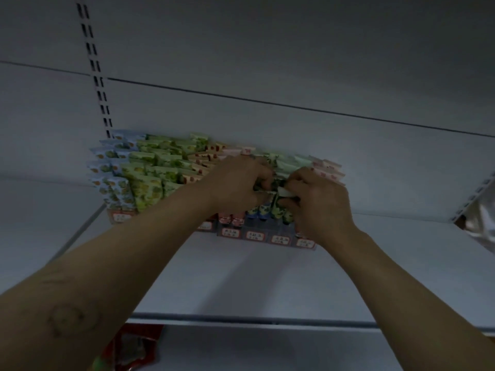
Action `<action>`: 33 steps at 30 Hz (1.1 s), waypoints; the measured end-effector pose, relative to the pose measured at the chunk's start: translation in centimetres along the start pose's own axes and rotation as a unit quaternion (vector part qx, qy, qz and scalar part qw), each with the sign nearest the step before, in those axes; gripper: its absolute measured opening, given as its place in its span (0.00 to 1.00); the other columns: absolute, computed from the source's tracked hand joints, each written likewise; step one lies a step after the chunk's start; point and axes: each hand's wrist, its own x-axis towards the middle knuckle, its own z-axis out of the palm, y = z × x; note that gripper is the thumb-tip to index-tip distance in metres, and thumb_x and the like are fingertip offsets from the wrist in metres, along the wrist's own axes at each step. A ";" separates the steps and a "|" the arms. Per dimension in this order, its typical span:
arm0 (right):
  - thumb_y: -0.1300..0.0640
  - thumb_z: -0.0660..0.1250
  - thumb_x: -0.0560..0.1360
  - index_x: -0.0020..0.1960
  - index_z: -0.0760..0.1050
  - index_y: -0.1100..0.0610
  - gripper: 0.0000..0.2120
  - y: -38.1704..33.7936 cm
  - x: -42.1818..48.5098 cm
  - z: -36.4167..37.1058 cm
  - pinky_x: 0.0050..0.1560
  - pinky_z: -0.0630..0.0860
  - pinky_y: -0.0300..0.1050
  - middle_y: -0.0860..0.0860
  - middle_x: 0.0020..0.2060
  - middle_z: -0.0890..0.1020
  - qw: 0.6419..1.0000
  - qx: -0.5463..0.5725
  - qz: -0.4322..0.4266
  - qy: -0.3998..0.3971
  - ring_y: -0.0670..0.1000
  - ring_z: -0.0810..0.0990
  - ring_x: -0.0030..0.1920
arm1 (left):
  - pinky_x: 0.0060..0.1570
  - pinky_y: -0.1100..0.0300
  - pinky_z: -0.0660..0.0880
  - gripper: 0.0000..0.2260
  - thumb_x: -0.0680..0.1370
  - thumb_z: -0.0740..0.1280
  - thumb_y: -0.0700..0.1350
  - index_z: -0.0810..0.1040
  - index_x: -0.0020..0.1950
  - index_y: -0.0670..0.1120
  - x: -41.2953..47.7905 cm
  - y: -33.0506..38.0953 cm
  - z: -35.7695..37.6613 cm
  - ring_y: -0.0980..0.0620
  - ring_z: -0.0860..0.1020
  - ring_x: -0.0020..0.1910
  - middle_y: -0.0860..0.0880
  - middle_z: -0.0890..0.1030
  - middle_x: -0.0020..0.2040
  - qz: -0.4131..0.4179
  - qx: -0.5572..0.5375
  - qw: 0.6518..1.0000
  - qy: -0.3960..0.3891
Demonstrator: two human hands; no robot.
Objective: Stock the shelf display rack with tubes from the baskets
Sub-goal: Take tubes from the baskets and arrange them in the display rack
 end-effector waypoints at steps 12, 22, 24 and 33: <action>0.58 0.74 0.69 0.50 0.80 0.56 0.10 -0.6 3.0 -0.3 0.31 0.64 0.44 0.57 0.45 0.75 0.990 -0.062 0.013 -0.127 0.60 0.77 0.37 | 0.43 0.54 0.72 0.05 0.73 0.71 0.50 0.79 0.42 0.49 -0.1 -0.4 0.3 0.48 0.76 0.44 0.51 0.79 0.50 -0.001 0.017 1.000 0.021; 0.59 0.83 0.46 0.26 0.75 0.53 0.17 -0.9 4.0 0.1 0.35 0.66 0.41 0.51 0.24 0.76 0.982 -0.121 -0.042 -0.139 0.54 0.75 0.29 | 0.46 0.54 0.71 0.05 0.73 0.70 0.50 0.79 0.43 0.50 -0.4 -0.5 0.8 0.48 0.76 0.45 0.52 0.80 0.49 0.008 0.015 0.999 0.048; 0.57 0.82 0.45 0.25 0.74 0.53 0.17 -1.1 4.1 -0.1 0.36 0.65 0.41 0.50 0.22 0.75 0.981 -0.127 -0.050 -0.138 0.53 0.74 0.29 | 0.46 0.55 0.70 0.06 0.73 0.70 0.50 0.80 0.43 0.49 -0.3 -0.5 0.8 0.48 0.76 0.45 0.52 0.79 0.49 0.011 0.021 0.999 0.047; 0.56 0.81 0.52 0.28 0.78 0.54 0.13 0.0 3.2 -0.6 0.42 0.66 0.46 0.49 0.25 0.77 0.985 -0.080 -0.118 -0.098 0.54 0.76 0.33 | 0.43 0.58 0.65 0.05 0.71 0.71 0.50 0.77 0.39 0.52 -0.5 -0.4 0.9 0.49 0.76 0.45 0.53 0.80 0.48 0.010 0.015 0.998 0.057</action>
